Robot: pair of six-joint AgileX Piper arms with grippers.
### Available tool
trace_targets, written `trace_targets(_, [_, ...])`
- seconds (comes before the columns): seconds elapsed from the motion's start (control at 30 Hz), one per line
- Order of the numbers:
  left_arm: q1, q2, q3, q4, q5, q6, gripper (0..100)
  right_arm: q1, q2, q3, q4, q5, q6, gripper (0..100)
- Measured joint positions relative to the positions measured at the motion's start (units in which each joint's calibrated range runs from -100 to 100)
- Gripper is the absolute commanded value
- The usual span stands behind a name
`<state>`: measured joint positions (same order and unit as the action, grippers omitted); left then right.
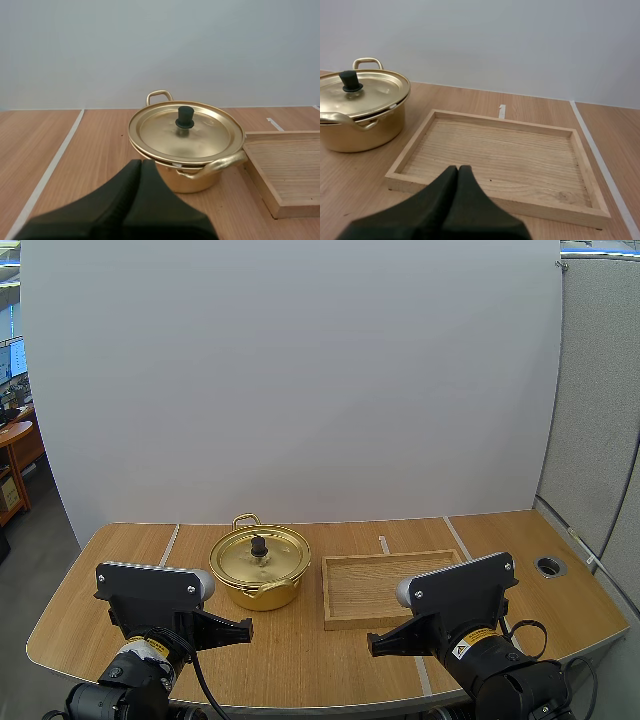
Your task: Open the pot, put the pineapple inside, and close it
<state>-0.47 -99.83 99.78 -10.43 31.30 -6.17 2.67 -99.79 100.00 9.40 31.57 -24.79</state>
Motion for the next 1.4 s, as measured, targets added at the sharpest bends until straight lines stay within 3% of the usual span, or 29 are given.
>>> trace_targets(1.4, [0.00,0.0,0.0,0.1,0.0,-0.2,0,0.0,0.0,0.0,-0.8,0.0,0.0,0])
